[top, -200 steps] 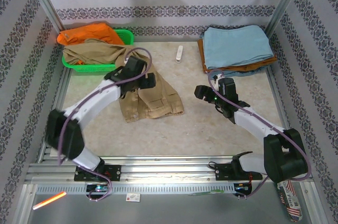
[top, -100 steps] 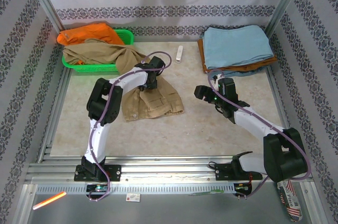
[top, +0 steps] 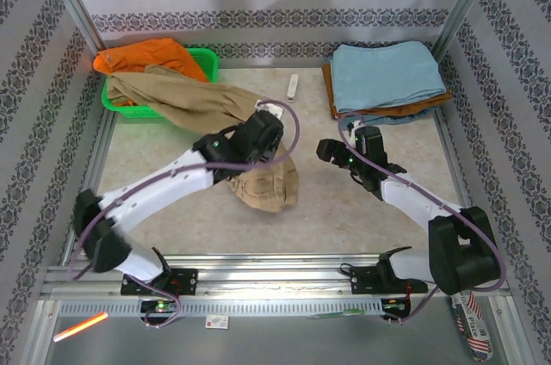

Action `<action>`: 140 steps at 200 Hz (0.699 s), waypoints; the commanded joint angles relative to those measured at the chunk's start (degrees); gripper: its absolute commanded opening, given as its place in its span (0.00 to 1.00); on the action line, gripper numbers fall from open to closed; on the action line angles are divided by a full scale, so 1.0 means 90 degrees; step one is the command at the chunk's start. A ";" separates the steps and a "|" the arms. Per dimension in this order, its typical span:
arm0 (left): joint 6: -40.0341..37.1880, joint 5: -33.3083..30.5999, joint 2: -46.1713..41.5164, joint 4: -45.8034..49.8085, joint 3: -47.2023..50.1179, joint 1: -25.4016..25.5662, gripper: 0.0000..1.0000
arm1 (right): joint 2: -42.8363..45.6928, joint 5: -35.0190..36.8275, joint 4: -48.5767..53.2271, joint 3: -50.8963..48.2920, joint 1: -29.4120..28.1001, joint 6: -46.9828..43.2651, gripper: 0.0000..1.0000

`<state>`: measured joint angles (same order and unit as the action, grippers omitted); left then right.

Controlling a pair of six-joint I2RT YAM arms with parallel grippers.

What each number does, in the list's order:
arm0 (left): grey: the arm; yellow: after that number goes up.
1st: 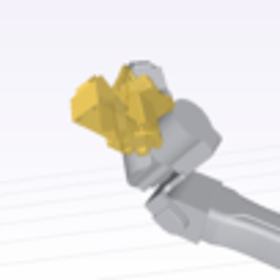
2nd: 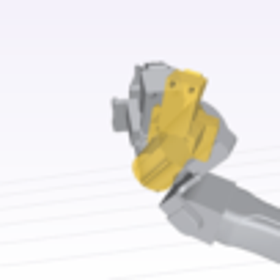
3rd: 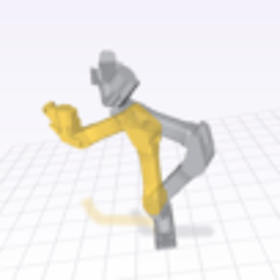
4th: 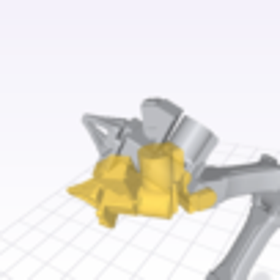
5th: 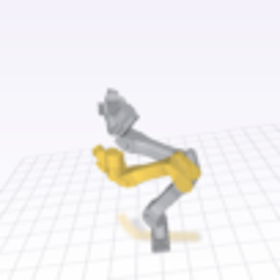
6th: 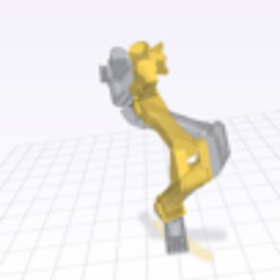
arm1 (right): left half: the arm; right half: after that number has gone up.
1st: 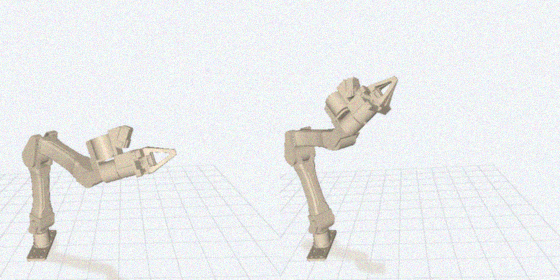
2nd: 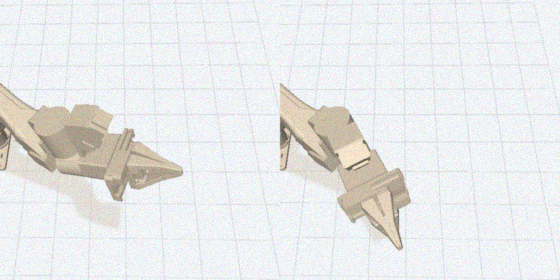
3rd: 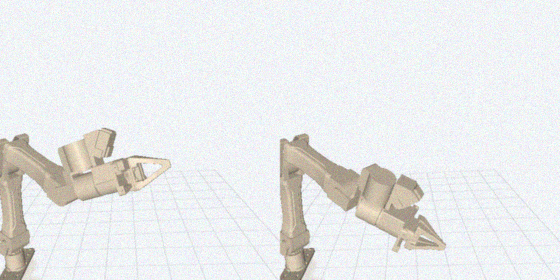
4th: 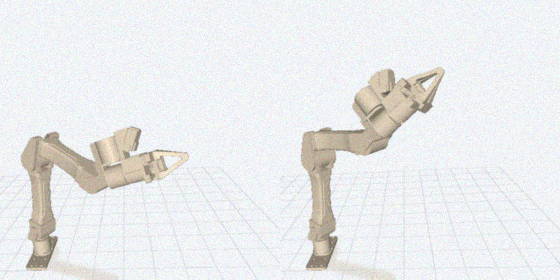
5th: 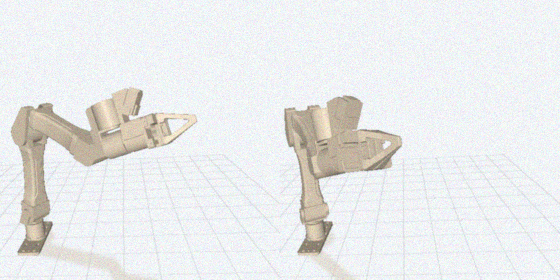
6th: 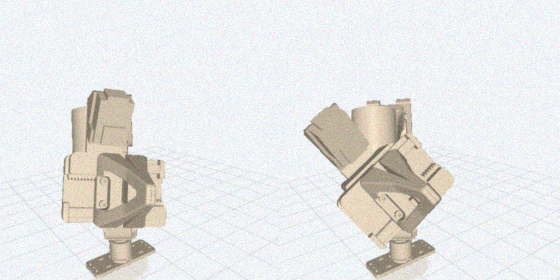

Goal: Fold and stack the trousers

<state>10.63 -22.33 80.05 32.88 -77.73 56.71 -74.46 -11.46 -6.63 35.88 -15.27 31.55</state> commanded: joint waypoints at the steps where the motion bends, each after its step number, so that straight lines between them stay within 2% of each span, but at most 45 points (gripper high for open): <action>1: -0.0469 0.0434 0.0031 -0.0193 0.0396 0.0632 0.00 | -0.0040 -0.0040 -0.0044 0.0154 -0.0062 -0.0008 0.79; 26: 0.0048 0.1175 0.0024 -0.0434 0.1056 0.0759 0.00 | 0.0053 0.0030 0.0004 0.0135 -0.0057 -0.0012 0.79; 49: 0.0561 0.1574 -0.0079 -0.0704 0.1676 0.0750 0.01 | 0.0246 0.0237 0.0073 0.0062 -0.0047 -0.0006 0.79; 57: 0.0682 0.1860 -0.0066 -0.0761 0.1789 0.0752 0.13 | 0.0305 0.0289 0.0073 0.0040 -0.0025 0.0005 0.80; 61: 0.0731 0.1971 -0.0049 -0.0750 0.1812 0.0750 0.24 | 0.0327 0.0313 0.0081 0.0029 -0.0015 0.0005 0.80; 71: 0.0827 0.1929 -0.0031 -0.0587 0.1839 0.0750 0.78 | 0.0362 0.0337 0.0093 0.0016 0.0011 0.0011 0.80; 78: 0.0897 0.1632 -0.0094 -0.0438 0.1849 0.0750 0.97 | 0.0377 0.0336 0.0102 0.0008 0.0030 0.0026 0.80; 80: 0.0913 0.1546 -0.0112 -0.0399 0.1857 0.0745 1.00 | 0.0381 0.0339 0.0102 0.0008 0.0035 0.0033 0.80; 91: 0.1038 0.0992 -0.0411 -0.0339 0.1977 0.0611 1.00 | 0.0405 0.0322 0.0094 -0.0002 0.0046 0.0039 0.80; 98: 0.1184 0.0950 -0.0676 -0.0334 0.2062 0.0341 1.00 | 0.0405 0.0309 0.0094 -0.0002 0.0039 0.0046 0.80; 118: 0.1788 0.0987 -0.1443 -0.0290 0.2271 -0.1004 1.00 | 0.0382 0.0270 0.0093 0.0008 0.0039 0.0048 0.80; 140: 0.2322 0.0778 -0.2051 -0.0246 0.2347 -0.2765 1.00 | 0.0352 0.0252 0.0078 0.0013 0.0036 0.0038 0.80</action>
<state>23.51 -11.14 67.31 30.35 -57.47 44.88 -71.70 -9.85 -5.98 35.88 -15.14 31.57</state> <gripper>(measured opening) 0.996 0.800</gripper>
